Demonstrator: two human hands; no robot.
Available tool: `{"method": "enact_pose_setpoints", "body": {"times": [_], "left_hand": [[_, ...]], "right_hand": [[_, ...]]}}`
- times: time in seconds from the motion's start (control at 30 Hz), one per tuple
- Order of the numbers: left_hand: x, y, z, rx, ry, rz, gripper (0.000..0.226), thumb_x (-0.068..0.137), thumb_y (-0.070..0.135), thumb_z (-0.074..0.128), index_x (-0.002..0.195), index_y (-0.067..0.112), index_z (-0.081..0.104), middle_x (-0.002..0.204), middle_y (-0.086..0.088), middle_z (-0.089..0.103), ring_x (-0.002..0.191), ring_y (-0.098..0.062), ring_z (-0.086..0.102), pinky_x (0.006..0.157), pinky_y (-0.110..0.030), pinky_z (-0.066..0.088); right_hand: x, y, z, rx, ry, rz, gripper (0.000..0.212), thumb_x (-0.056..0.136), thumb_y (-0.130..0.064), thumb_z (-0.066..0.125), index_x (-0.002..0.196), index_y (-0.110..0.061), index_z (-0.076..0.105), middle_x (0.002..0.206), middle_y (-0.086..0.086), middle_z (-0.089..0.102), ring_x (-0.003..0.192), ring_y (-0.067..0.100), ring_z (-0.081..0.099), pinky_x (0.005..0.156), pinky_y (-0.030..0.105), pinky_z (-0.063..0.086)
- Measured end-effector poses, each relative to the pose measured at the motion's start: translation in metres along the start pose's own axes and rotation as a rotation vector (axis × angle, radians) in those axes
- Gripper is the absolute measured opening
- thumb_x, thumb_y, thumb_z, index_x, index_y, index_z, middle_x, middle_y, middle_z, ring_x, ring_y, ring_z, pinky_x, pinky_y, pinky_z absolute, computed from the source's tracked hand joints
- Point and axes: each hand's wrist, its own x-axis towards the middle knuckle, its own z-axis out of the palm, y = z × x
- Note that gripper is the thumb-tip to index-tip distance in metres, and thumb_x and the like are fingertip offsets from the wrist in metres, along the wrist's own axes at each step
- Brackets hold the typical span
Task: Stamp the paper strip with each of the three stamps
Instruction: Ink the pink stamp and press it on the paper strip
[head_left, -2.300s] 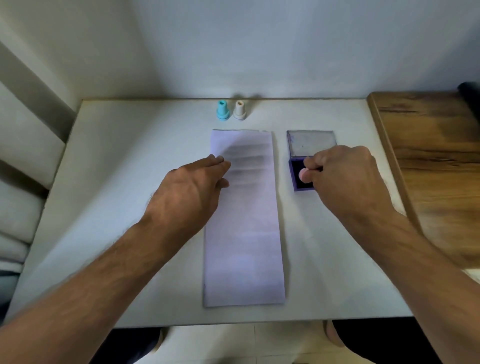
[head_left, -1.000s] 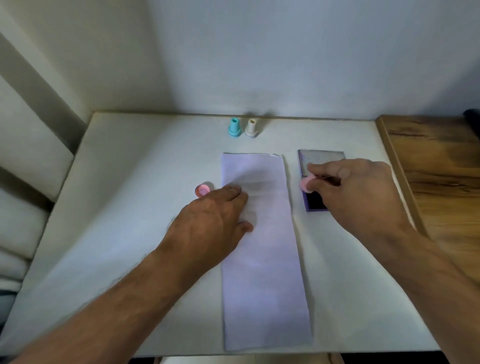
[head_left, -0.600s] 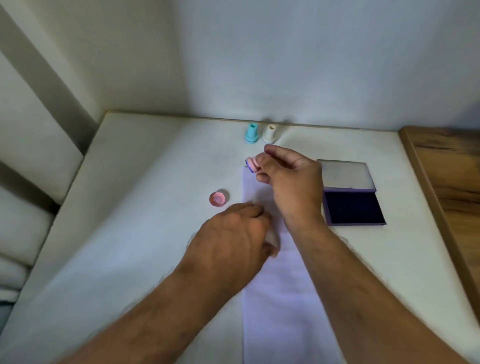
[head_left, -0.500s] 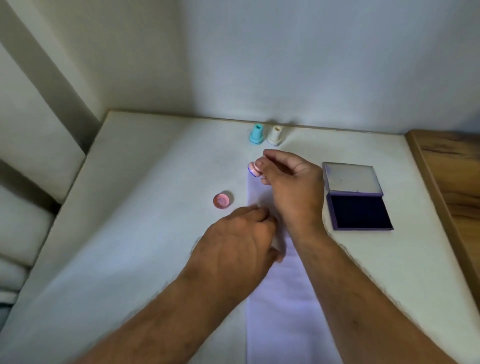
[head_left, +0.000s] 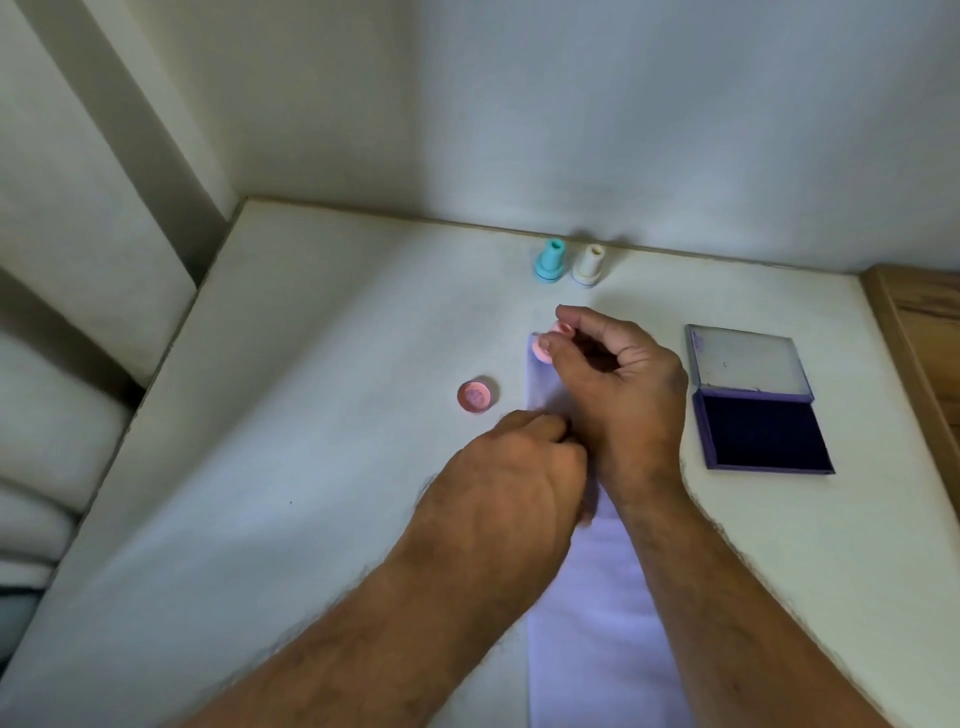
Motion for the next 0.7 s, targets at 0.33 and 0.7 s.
{"method": "enact_pose_setpoints", "body": {"times": [0.33,0.7], "left_hand": [[0.004,-0.001,-0.012,0.167,-0.027,-0.058,0.026,0.051,0.031,0.086,0.059,0.026,0.063,0.061,0.009,0.055,0.066,-0.012,0.057,0.047,-0.017,0.026],[0.002,-0.001,-0.009,0.024,0.023,-0.073,0.008,0.088,0.024,0.061,0.094,0.027,0.065,0.092,0.005,0.058,0.089,-0.012,0.052,0.063,-0.022,0.035]], "right_hand": [[0.002,0.000,0.004,-0.051,0.010,-0.041,0.026,0.079,-0.017,0.078,0.104,-0.020,0.074,0.094,-0.006,0.074,0.088,0.004,0.069,0.086,0.026,0.056],[0.001,0.002,0.010,-0.143,0.037,-0.110,0.022,0.081,-0.020,0.075,0.103,-0.022,0.073,0.094,-0.007,0.072,0.086,0.005,0.068,0.083,0.025,0.056]]}}
